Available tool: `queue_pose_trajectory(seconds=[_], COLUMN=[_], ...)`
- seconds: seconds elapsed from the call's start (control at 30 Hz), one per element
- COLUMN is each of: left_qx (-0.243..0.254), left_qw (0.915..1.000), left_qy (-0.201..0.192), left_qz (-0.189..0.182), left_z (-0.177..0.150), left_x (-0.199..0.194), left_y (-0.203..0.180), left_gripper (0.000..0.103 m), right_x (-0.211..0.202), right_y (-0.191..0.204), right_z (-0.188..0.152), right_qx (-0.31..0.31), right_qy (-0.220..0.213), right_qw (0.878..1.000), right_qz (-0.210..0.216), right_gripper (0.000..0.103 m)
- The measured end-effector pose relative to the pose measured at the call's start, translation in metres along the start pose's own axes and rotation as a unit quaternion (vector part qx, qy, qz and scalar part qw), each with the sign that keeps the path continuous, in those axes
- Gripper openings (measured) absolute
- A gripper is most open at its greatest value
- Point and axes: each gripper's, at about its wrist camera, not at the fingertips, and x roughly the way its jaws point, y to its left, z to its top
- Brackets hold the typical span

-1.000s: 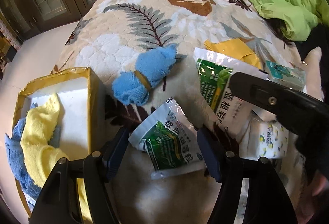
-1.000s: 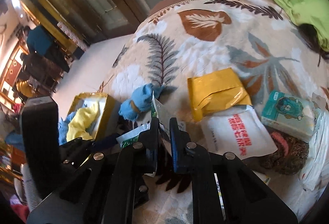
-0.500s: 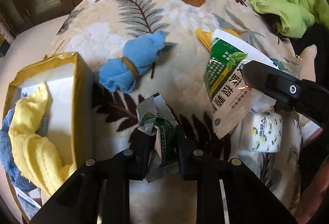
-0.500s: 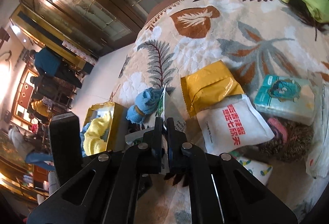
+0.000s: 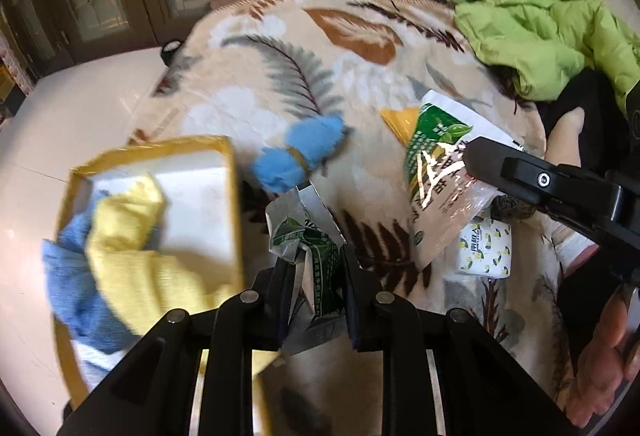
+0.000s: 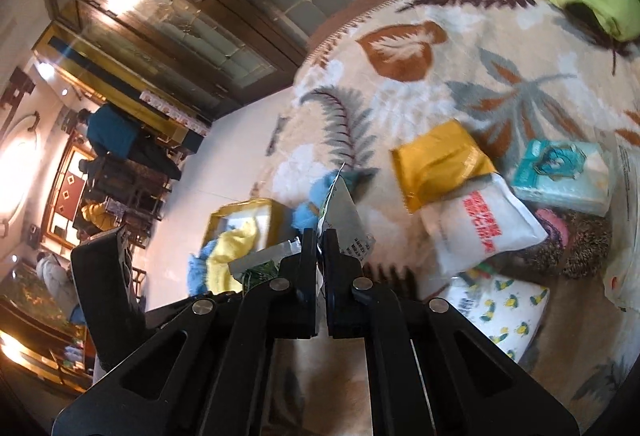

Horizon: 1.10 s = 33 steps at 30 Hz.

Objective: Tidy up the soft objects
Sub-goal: 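Carry both sachets over the tray and lower them inside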

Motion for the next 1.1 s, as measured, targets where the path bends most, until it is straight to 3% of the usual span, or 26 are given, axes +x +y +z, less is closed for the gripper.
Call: queue_pose_trajectory(seconds=[0.37, 0.63, 0.87, 0.97, 1.0, 1.1], left_qx=[-0.051, -0.094, -0.106, -0.111, -0.108, -0.101], left_qw=[0.9971, 0.9942, 0.9933, 0.9930, 0.9934, 0.9938], left_qy=[-0.024, -0.002, 0.001, 0.000, -0.001, -0.005], left_qz=[0.050, 0.052, 0.047, 0.040, 0.040, 0.046], left_z=[-0.011, -0.030, -0.043, -0.045, -0.045, -0.045], left_x=[-0.040, -0.020, -0.010, -0.009, -0.009, -0.012], left_y=[0.088, 0.128, 0.142, 0.146, 0.145, 0.140], left_gripper=[0.021, 0.021, 0.022, 0.033, 0.042, 0.049], right_x=[0.030, 0.091, 0.141, 0.151, 0.152, 0.152], right_y=[0.085, 0.133, 0.148, 0.145, 0.145, 0.138], right_z=[0.006, -0.011, -0.033, -0.036, -0.037, -0.037], right_qx=[-0.075, -0.162, -0.213, -0.201, -0.193, -0.165], right_qy=[0.018, 0.064, 0.102, 0.113, 0.115, 0.127], right_qw=[0.997, 0.984, 0.967, 0.969, 0.971, 0.975], right_qz=[0.020, -0.041, -0.091, -0.090, -0.086, -0.072], right_gripper=[0.002, 0.002, 0.003, 0.004, 0.007, 0.020])
